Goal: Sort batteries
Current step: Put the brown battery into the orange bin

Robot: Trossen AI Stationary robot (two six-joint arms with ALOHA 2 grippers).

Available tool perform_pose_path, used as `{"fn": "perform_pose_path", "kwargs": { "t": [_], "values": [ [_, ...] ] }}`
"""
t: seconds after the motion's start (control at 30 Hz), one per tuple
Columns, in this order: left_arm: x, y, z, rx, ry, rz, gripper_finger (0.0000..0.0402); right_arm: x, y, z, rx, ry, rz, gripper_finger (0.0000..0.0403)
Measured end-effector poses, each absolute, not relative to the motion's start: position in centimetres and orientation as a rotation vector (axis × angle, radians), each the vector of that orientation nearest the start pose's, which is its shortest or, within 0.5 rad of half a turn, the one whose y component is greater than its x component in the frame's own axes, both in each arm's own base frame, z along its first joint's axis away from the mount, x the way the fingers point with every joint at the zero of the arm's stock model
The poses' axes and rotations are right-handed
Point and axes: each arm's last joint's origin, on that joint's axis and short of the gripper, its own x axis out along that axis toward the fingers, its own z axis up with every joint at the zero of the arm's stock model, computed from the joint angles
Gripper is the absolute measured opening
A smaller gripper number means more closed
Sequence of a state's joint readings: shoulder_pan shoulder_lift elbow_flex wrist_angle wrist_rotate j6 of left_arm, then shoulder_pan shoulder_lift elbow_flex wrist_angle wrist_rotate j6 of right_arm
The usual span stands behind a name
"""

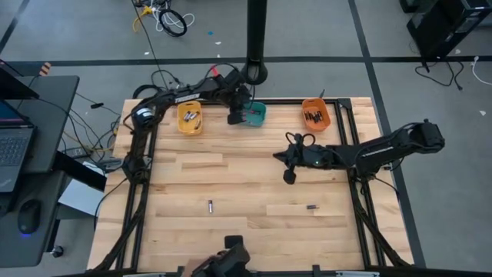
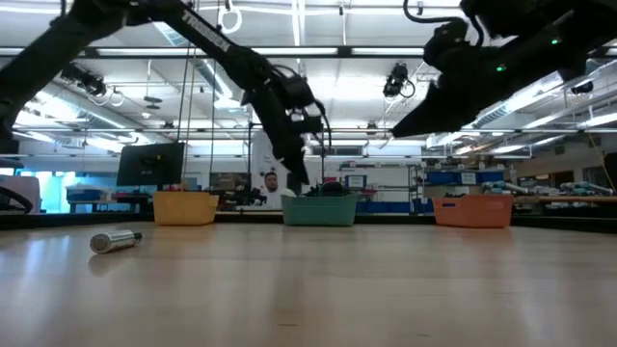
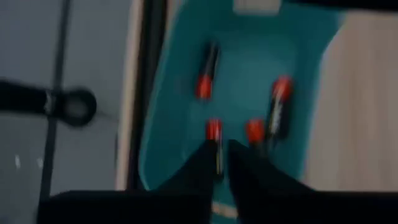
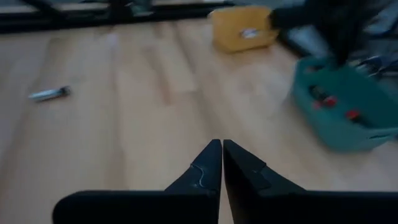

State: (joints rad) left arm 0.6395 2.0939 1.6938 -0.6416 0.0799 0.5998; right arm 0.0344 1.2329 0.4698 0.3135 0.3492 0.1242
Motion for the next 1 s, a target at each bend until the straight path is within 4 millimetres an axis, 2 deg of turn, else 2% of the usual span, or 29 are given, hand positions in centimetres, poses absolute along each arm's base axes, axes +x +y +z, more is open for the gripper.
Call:
{"fn": "perform_pose_path", "kwargs": {
  "t": [0.07, 0.1, 0.23, 0.47, 0.6, 0.8, 1.0],
  "values": [
    [36.0, 26.3, 22.1, 0.162, 1.004, 0.202, 0.0017, 23.2, 0.5, 18.5, 0.064, 0.46, -0.295, 0.0026],
    [35.8, 26.1, 22.6, 0.156, 0.957, 0.216, 0.0011, 22.9, 0.9, 18.5, 0.075, 0.48, -0.279, 0.0025],
    [34.5, 24.3, 23.7, 0.161, 0.803, 0.247, 0.001, 21.6, 2.6, 18.1, 0.11, 0.588, -0.218, 0.002],
    [31.3, 17.7, 23.6, 0.187, 0.521, 0.232, 0.0005, 19.5, 5.2, 17.0, 0.229, 0.782, -0.147, 0.0032],
    [29.1, 13.8, 24.1, 0.187, 0.346, 0.214, 0.0006, 18.8, 6.6, 17.8, 0.249, 0.915, -0.134, 0.0051],
    [26.3, 9.4, 23.4, 0.157, 0.23, 0.168, 0.0007, 17.6, 8.9, 18.8, 0.272, 1.096, -0.046, 0.0091],
    [25.3, 7.3, 22.5, 0.161, 0.245, 0.209, 0.0007, 17.6, 11.2, 17.9, 0.262, 1.241, 0.042, 0.0118]
  ]
}}
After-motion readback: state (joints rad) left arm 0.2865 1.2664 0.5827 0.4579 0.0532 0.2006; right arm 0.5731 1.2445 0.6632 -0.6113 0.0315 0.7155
